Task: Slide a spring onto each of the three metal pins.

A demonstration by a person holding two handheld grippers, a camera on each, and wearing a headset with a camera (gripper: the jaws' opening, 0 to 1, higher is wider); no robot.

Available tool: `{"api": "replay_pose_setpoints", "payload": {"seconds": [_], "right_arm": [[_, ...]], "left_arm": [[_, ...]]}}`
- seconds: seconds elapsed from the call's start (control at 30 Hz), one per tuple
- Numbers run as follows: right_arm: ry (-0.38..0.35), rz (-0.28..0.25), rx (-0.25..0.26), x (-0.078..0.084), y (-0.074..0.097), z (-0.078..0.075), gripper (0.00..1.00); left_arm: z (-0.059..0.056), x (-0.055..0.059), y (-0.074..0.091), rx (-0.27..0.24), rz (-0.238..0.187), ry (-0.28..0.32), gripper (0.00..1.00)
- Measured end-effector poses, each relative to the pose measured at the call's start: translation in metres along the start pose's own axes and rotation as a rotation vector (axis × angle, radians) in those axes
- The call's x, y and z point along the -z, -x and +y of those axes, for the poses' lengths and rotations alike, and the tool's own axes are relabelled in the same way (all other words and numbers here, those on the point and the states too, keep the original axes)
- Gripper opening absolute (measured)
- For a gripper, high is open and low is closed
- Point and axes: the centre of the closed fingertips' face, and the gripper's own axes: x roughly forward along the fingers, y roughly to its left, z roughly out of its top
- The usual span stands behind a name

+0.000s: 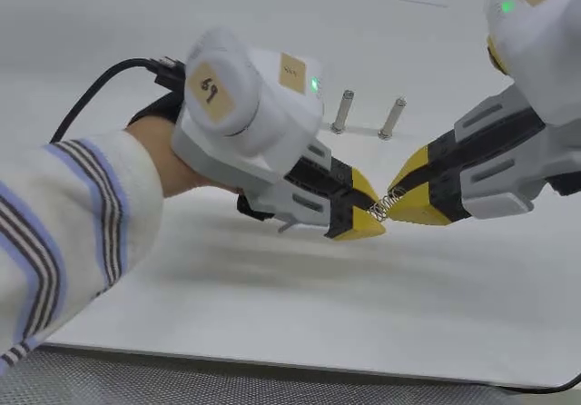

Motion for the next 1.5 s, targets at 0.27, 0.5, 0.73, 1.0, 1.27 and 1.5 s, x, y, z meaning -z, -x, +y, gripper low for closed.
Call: {"api": "replay_pose_setpoints", "payload": {"seconds": [0.27,0.5,0.73,1.0,1.27,1.5], "right_arm": [[0.026,0.03,0.011,0.001,-0.005,-0.002,0.09],[0.029,0.043,0.009,0.001,-0.009,-0.001,0.08],[0.027,0.048,0.0,-0.001,-0.012,0.001,0.08],[0.039,0.057,-0.007,-0.006,-0.017,0.003,0.08],[0.054,0.054,0.023,-0.019,-0.019,0.001,0.08],[0.063,0.059,0.025,-0.02,-0.018,-0.002,0.08]], "left_arm": [[0.001,-0.006,-0.001,-0.005,-0.023,0.012,0.01],[0.0,-0.003,0.0,-0.005,-0.011,0.003,0.02],[-0.004,0.0,0.003,0.004,0.002,0.002,0.02],[-0.006,0.003,0.009,-0.009,0.016,0.004,0.02],[-0.001,0.009,0.018,-0.042,0.012,0.018,0.09],[0.001,0.019,0.029,-0.052,0.032,0.031,0.19]]}}
